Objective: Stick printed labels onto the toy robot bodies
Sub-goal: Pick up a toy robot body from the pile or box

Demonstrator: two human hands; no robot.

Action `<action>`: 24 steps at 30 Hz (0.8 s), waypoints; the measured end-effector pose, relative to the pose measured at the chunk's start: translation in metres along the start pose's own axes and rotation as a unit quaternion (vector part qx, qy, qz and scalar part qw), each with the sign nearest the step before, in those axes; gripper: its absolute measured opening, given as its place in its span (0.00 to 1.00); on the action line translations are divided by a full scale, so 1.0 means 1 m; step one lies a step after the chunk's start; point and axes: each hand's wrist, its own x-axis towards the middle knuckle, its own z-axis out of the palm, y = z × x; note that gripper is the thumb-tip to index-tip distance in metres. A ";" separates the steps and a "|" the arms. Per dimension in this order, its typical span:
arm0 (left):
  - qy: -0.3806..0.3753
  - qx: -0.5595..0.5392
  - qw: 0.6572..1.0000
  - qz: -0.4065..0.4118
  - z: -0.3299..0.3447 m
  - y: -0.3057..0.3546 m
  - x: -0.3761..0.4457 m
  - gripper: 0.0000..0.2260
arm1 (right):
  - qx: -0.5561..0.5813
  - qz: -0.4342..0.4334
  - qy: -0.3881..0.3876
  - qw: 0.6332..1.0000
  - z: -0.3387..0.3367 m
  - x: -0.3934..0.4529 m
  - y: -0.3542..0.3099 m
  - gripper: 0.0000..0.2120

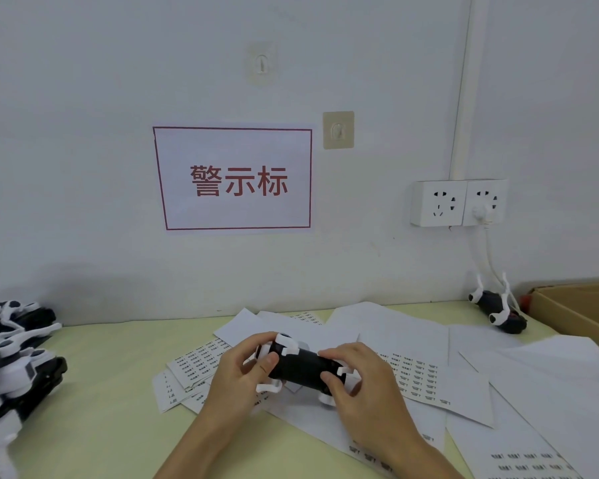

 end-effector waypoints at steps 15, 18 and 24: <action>-0.011 -0.133 0.990 -0.044 -0.011 -0.007 0.005 0.18 | 0.123 0.070 -0.050 0.989 -0.003 0.002 0.000 0.18; 0.000 -0.109 0.993 -0.034 -0.011 -0.007 0.006 0.20 | 0.034 0.028 -0.069 0.997 -0.004 0.004 -0.003 0.10; 0.026 -0.072 0.996 -0.047 -0.010 -0.015 0.009 0.16 | 0.014 0.037 -0.108 0.993 -0.029 0.024 -0.027 0.06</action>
